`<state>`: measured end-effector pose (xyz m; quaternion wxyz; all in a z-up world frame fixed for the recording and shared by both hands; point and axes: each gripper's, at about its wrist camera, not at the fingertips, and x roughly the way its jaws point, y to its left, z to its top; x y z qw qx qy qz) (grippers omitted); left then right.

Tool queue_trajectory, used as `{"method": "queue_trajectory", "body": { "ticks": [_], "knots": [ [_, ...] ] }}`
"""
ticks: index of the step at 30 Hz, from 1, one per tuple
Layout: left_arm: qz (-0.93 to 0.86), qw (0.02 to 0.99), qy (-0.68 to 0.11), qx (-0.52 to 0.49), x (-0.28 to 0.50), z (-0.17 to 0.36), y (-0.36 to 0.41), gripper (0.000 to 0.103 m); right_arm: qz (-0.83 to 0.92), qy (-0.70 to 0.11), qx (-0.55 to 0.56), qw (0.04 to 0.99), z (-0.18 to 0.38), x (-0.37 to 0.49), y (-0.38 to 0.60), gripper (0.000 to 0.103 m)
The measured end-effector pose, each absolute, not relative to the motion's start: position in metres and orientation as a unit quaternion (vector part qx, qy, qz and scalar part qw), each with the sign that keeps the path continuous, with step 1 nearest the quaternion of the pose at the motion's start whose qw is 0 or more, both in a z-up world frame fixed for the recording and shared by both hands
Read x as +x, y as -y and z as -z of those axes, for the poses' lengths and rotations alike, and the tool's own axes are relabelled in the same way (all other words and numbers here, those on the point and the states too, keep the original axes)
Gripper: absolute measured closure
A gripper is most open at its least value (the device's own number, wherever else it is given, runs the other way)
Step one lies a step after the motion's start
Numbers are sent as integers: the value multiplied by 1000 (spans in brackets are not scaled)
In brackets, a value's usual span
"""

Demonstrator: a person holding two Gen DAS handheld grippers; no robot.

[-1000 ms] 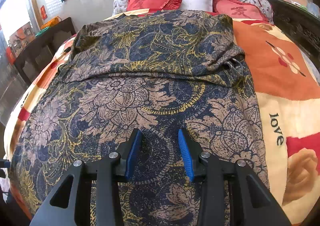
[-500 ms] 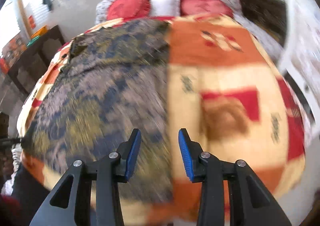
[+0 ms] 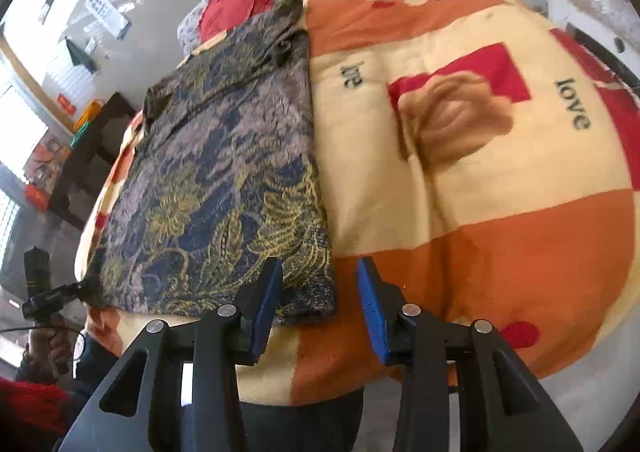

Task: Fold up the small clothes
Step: 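Grasp the shirt edge with the right gripper while the left gripper lifts its side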

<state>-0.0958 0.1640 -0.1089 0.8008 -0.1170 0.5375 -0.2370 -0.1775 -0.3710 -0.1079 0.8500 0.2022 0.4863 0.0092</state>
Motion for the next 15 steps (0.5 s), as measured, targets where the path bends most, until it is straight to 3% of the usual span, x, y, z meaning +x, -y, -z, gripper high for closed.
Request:
{"method": "queue_trajectory", "body": {
  "ticks": [3, 7, 15],
  "knots": [
    [232, 801, -538, -124, -96, 109, -164, 84, -23, -472, 214, 855, 106, -184, 372, 54],
    [215, 807, -537, -121, -94, 107, -164, 96, -27, -466, 194, 863, 104, -187, 367, 81],
    [217, 819, -498, -184, -101, 77, -193, 98, -61, -426, 189, 882, 61, -200, 361, 84]
  ]
}}
